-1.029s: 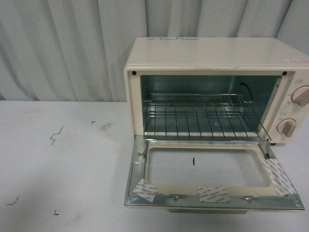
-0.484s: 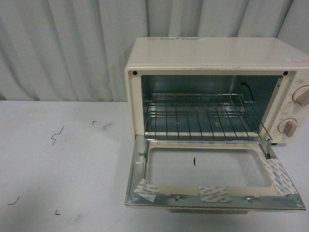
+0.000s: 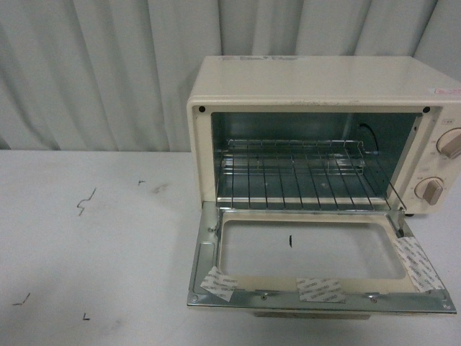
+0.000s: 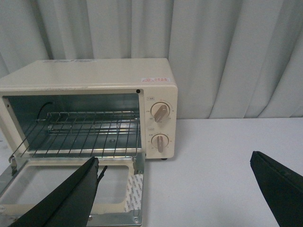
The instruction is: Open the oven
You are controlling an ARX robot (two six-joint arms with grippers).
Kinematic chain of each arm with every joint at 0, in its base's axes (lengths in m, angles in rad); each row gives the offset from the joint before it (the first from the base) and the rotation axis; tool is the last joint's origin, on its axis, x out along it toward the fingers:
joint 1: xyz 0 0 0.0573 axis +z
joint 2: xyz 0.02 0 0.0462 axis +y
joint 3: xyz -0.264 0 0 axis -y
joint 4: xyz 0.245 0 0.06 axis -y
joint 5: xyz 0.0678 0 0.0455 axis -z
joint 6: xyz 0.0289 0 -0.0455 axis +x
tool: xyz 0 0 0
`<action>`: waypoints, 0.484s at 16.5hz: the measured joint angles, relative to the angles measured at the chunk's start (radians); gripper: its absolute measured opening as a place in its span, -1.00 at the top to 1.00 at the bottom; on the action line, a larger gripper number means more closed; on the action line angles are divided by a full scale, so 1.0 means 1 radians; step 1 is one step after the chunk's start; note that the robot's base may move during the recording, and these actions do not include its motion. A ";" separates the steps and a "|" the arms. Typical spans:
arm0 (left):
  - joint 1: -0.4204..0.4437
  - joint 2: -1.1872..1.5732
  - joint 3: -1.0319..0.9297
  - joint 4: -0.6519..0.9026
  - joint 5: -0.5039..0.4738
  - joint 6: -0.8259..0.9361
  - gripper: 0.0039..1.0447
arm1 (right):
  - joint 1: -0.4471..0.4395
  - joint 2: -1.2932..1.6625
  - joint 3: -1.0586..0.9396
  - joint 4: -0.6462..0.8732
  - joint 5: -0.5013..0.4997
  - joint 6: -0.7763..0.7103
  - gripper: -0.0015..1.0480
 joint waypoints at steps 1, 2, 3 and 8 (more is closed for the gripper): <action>0.000 0.000 0.000 0.000 0.000 0.000 -0.57 | 0.000 0.000 0.000 0.000 0.000 0.000 -0.87; 0.000 0.000 0.000 0.000 0.000 0.000 -0.75 | 0.000 0.000 0.000 0.000 0.000 0.000 -0.87; 0.000 0.000 0.000 -0.002 0.000 0.002 -0.91 | 0.000 0.001 0.000 -0.001 0.000 0.000 -0.87; 0.000 0.000 0.000 0.002 0.000 0.001 -0.88 | 0.000 0.001 0.000 0.002 0.000 0.000 -0.87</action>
